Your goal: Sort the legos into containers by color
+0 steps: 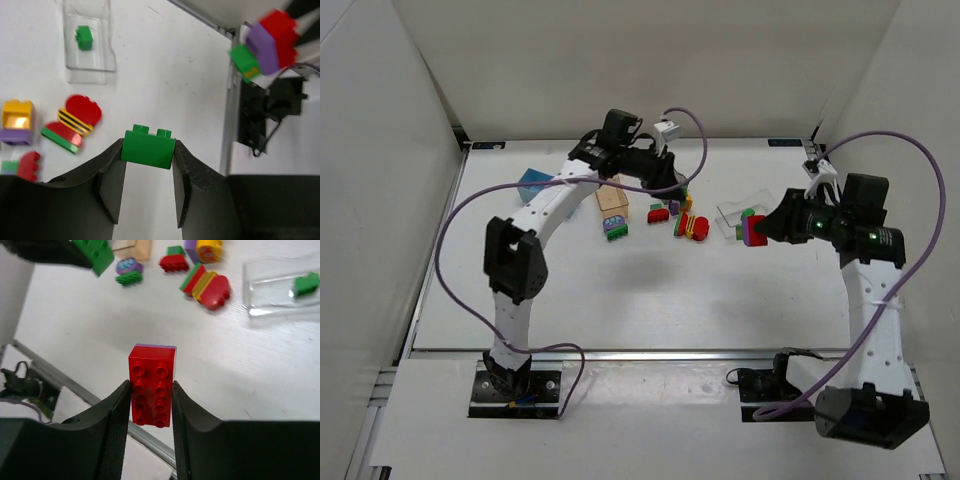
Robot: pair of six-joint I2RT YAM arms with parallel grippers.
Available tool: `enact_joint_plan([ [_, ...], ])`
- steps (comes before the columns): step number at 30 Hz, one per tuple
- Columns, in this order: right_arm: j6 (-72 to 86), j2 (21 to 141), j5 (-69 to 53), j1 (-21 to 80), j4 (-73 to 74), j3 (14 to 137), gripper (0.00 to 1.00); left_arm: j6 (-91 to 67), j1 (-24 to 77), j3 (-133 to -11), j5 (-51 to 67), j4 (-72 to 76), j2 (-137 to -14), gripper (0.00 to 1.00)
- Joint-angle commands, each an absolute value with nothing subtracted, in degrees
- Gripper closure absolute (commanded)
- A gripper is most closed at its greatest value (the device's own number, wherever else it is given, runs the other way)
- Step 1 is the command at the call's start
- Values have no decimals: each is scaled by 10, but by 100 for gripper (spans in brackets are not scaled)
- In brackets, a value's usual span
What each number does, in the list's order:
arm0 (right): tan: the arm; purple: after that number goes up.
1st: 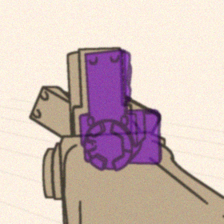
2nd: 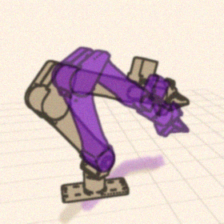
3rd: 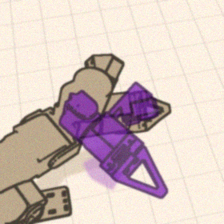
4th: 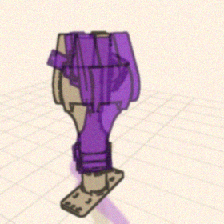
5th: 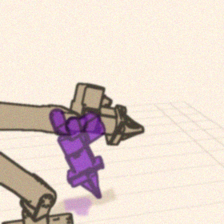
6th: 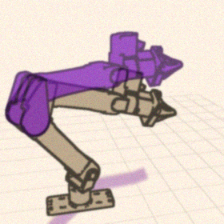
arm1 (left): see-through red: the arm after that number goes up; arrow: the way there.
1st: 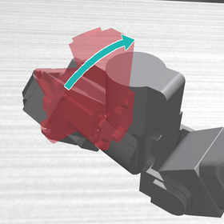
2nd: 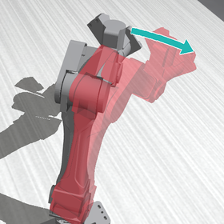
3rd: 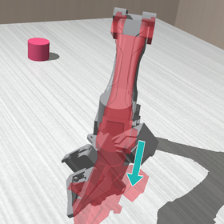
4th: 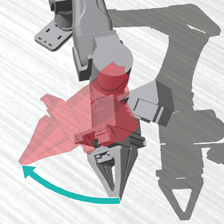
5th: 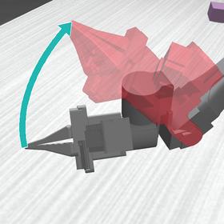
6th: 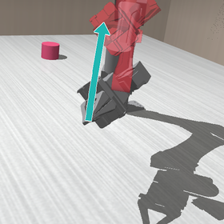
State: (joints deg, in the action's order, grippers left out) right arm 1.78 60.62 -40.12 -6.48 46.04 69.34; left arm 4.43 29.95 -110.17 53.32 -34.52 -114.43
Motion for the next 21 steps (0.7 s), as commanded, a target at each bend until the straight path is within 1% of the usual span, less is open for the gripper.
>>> enact_joint_plan([
  [1,-17,563,-345,-85,529,677,100,3,327,-1192,472,-326,-1217,80],
  [6,-10,520,-270,-99,557,673,100,-25,368,-1295,442,-305,-1320,80],
  [7,-10,517,-265,-105,567,674,100,-38,373,-1336,440,-305,-1336,80],
  [9,-13,509,-255,-121,572,676,100,-54,384,-1381,433,-296,-1377,79],
  [16,-12,503,-256,-141,581,674,100,-65,415,-1434,411,-244,-1442,76],
  [21,-9,502,-262,-151,579,671,100,-70,417,-1462,398,-222,-1474,73],
])
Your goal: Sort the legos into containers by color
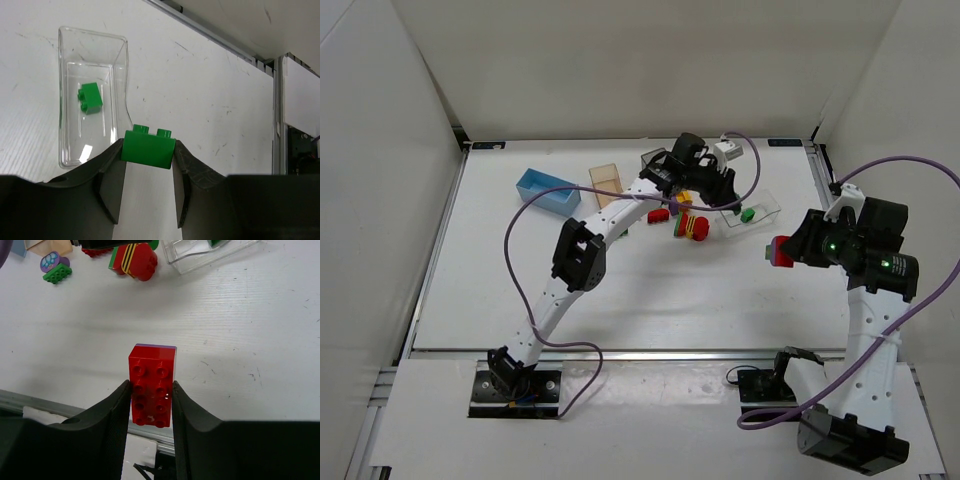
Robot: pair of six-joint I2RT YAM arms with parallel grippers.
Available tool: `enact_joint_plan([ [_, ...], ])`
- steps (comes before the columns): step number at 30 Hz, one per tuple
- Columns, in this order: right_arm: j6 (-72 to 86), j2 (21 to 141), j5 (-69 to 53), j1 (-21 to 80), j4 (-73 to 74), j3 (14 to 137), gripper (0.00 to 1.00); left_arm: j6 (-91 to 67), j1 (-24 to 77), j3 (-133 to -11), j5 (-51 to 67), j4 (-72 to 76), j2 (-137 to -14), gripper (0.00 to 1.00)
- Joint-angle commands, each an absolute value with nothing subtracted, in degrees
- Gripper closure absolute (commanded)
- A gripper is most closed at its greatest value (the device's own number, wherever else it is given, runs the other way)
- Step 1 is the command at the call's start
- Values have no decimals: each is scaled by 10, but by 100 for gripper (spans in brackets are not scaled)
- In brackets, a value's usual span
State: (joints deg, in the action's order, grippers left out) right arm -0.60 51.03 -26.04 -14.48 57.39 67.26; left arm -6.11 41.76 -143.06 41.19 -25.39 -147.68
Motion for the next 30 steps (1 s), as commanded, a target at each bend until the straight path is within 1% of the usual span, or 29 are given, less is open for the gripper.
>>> enact_joint_plan([
  [1,-7,501,-263,-154,579,671,100,-70,417,-1469,396,-214,-1483,72],
  [6,-7,504,-267,-161,577,672,100,-74,421,-1483,384,-203,-1507,68],
  [7,-7,505,-267,-163,577,673,100,-74,423,-1483,381,-202,-1513,65],
  [12,-7,510,-269,-163,576,676,100,-69,428,-1487,371,-198,-1528,62],
  [14,-7,511,-272,-164,574,678,100,-68,429,-1488,369,-198,-1534,59],
  [15,-7,512,-272,-164,572,679,100,-68,429,-1488,369,-198,-1535,56],
  [16,-6,514,-273,-163,572,679,100,-68,429,-1488,367,-196,-1535,45],
  [19,-6,517,-280,-163,566,678,100,-68,429,-1489,353,-196,-1533,29],
  [20,-5,519,-289,-164,563,677,100,-68,429,-1491,349,-196,-1528,20],
  [22,-3,524,-298,-163,549,671,100,-67,426,-1499,342,-189,-1521,18],
  [23,-2,528,-308,-163,546,670,100,-66,424,-1501,338,-187,-1507,14],
  [26,-2,545,-329,-162,521,662,100,-67,401,-1508,344,-185,-1460,12],
  [27,-3,552,-364,-162,514,661,100,-91,391,-1502,355,-185,-1443,12],
  [29,27,576,-401,-160,483,659,100,-122,353,-1483,416,-185,-1405,14],
  [30,37,589,-442,-156,467,657,100,-153,339,-1469,445,-180,-1364,15],
])
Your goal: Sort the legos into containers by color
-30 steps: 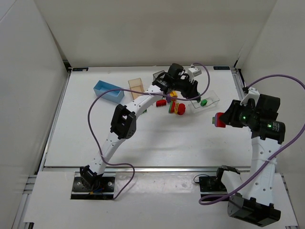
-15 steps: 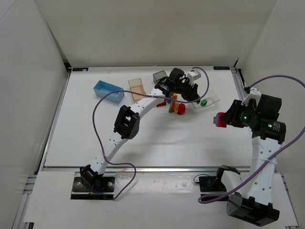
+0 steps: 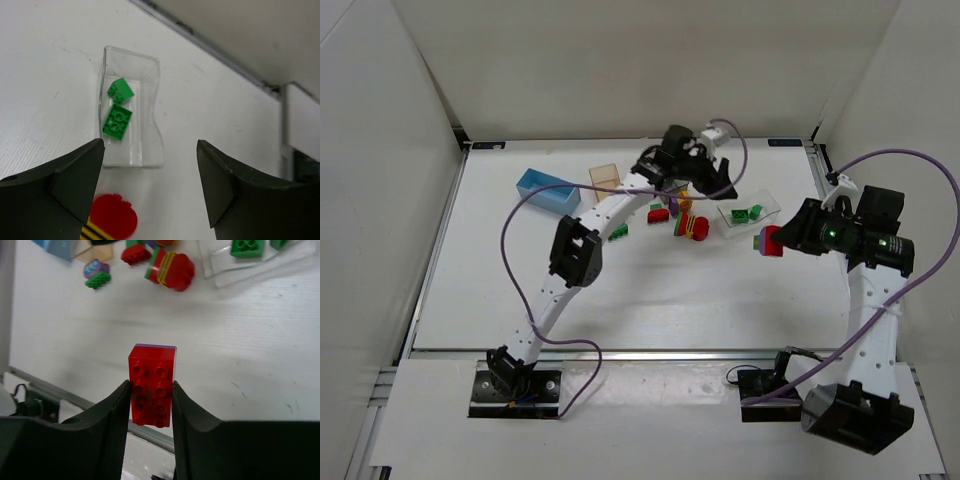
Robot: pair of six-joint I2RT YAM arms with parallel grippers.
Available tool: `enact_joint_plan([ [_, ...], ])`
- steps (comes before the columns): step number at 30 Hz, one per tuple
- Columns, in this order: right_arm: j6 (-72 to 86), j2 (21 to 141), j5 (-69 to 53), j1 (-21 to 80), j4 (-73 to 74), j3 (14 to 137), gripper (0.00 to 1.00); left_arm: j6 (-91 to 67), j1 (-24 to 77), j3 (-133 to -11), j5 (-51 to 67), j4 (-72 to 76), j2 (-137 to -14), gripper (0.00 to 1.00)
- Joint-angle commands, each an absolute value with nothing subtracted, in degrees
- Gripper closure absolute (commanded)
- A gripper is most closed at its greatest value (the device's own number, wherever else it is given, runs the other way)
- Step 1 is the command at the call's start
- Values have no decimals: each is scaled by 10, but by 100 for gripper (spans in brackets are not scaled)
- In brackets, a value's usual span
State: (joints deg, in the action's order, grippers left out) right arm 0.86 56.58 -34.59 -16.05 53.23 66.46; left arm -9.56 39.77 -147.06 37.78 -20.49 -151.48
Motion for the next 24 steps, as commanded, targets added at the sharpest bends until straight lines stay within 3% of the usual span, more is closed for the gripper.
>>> enact_joint_plan([
  [1,57,615,-459,-153,430,655,100,-169,324,-1433,520,-180,-1341,16],
  [7,166,753,-595,-79,239,679,100,-287,226,-1265,833,-150,-1226,20],
  [11,227,819,-642,-43,155,730,100,-357,220,-1152,923,-91,-1189,22],
  [16,264,875,-682,-4,133,792,100,-355,226,-1071,924,-50,-1160,19],
  [24,286,889,-707,69,120,813,100,-351,236,-1093,925,-47,-1192,18],
])
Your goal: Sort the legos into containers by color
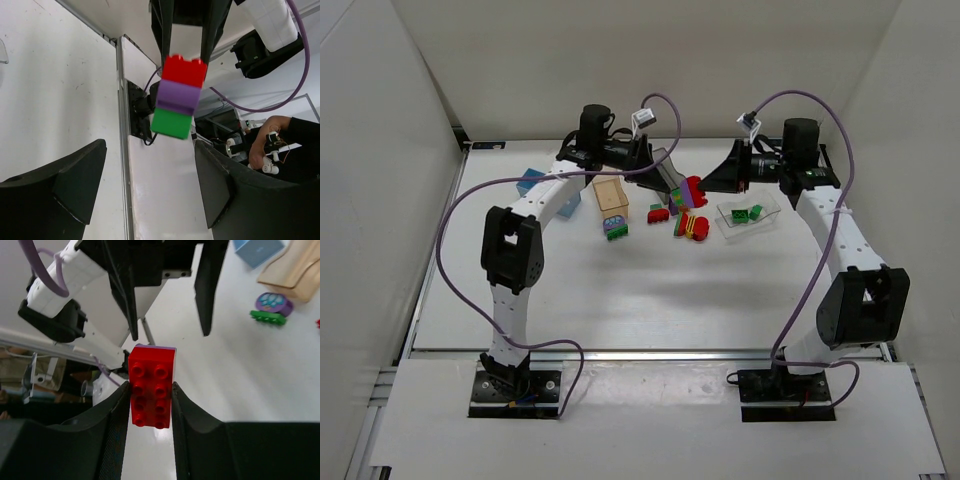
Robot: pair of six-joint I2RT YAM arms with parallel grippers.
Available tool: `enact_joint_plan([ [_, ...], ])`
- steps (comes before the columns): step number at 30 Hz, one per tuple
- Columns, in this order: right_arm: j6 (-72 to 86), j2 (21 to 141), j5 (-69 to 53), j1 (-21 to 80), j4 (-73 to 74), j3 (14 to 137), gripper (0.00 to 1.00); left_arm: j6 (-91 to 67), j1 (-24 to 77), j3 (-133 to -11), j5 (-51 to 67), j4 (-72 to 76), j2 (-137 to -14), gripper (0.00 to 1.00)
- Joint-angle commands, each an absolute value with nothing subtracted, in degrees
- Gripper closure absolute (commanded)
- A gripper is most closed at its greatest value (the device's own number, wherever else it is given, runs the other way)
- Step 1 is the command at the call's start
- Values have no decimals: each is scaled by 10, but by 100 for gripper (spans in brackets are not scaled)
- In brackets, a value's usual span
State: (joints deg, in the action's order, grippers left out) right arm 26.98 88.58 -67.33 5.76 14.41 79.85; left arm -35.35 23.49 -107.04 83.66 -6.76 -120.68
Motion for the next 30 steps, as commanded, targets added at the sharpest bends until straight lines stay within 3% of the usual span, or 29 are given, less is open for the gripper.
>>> enact_joint_plan([
  [1,289,888,-708,73,120,810,100,-351,236,-1098,925,-47,-1194,18],
  [18,298,912,-698,82,97,825,100,-336,258,-1066,926,-47,-1170,20],
  [21,297,919,-693,83,98,828,100,-330,258,-1050,927,-48,-1159,24],
  [30,286,928,-689,83,108,845,100,-324,258,-1015,927,-47,-1141,49],
])
